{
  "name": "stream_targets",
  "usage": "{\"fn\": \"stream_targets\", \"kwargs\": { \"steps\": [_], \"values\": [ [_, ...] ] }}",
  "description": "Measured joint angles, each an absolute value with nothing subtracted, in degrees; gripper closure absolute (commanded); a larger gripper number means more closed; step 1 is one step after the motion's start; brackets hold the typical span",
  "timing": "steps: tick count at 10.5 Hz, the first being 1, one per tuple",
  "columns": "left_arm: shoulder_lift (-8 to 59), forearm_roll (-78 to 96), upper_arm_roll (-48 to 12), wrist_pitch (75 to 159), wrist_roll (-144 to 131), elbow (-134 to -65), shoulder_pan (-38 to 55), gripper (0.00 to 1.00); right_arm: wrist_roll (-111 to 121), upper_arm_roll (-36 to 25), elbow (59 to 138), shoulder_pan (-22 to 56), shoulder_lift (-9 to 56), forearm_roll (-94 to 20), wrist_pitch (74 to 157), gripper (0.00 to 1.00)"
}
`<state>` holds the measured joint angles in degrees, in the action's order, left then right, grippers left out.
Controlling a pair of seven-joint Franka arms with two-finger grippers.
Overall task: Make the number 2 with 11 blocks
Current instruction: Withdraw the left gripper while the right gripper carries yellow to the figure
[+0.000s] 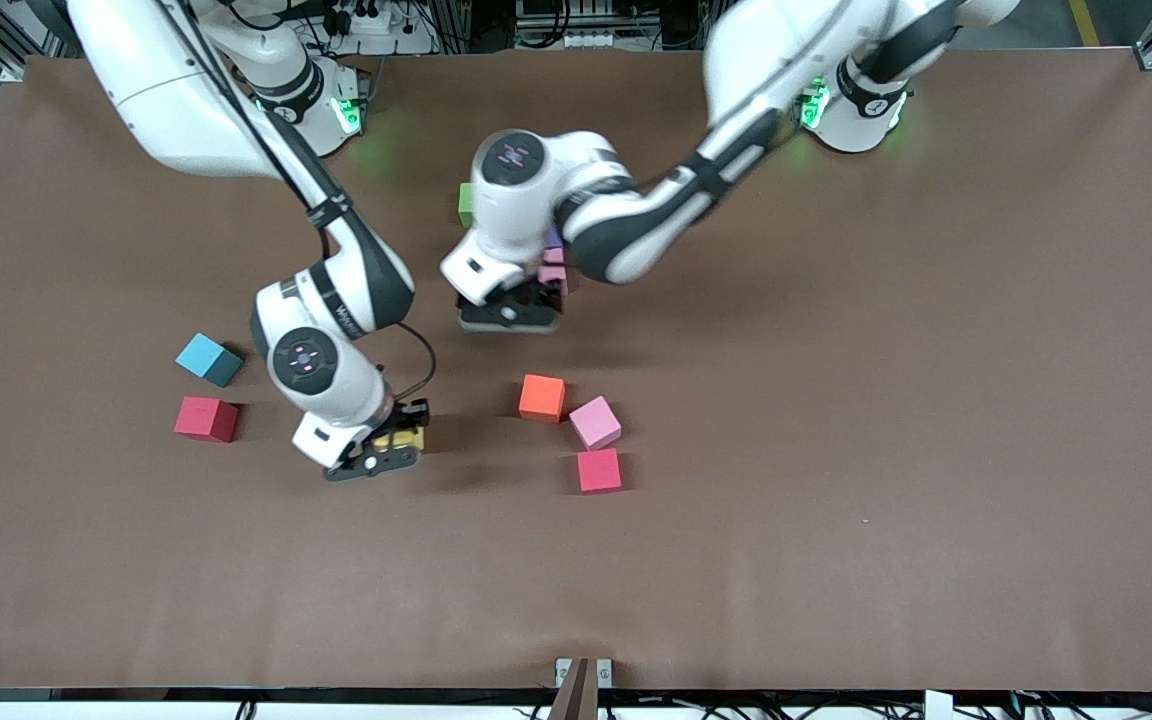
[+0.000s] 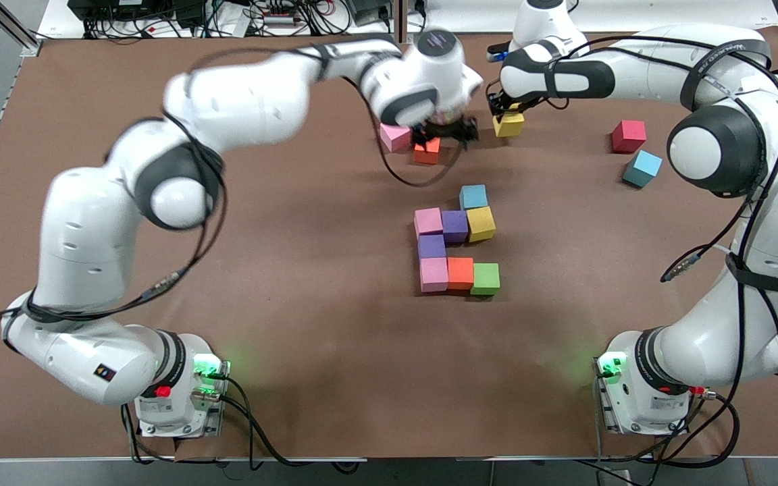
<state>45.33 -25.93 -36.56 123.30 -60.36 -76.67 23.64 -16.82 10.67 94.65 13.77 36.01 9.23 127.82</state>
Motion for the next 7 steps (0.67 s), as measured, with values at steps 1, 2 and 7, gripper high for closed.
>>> {"fn": "stream_targets", "kwargs": {
  "steps": [1, 2, 7],
  "values": [
    [42.7, -25.9, -39.9, 123.3, -56.9, -80.5, 16.8, 0.0, -18.7, 10.7, 95.3, 15.1, 35.8, 9.2, 127.7, 1.0],
    [40.2, -25.9, -42.5, 123.2, -53.8, -83.8, 11.1, 0.0, -21.1, 10.8, 96.1, 17.0, 35.6, 9.2, 127.8, 1.0],
    [37.0, -25.5, -44.8, 116.9, -48.4, -87.5, -1.8, 0.0, -28.1, 10.8, 99.2, 25.6, 35.0, 9.4, 128.0, 1.0]
  ]
}}
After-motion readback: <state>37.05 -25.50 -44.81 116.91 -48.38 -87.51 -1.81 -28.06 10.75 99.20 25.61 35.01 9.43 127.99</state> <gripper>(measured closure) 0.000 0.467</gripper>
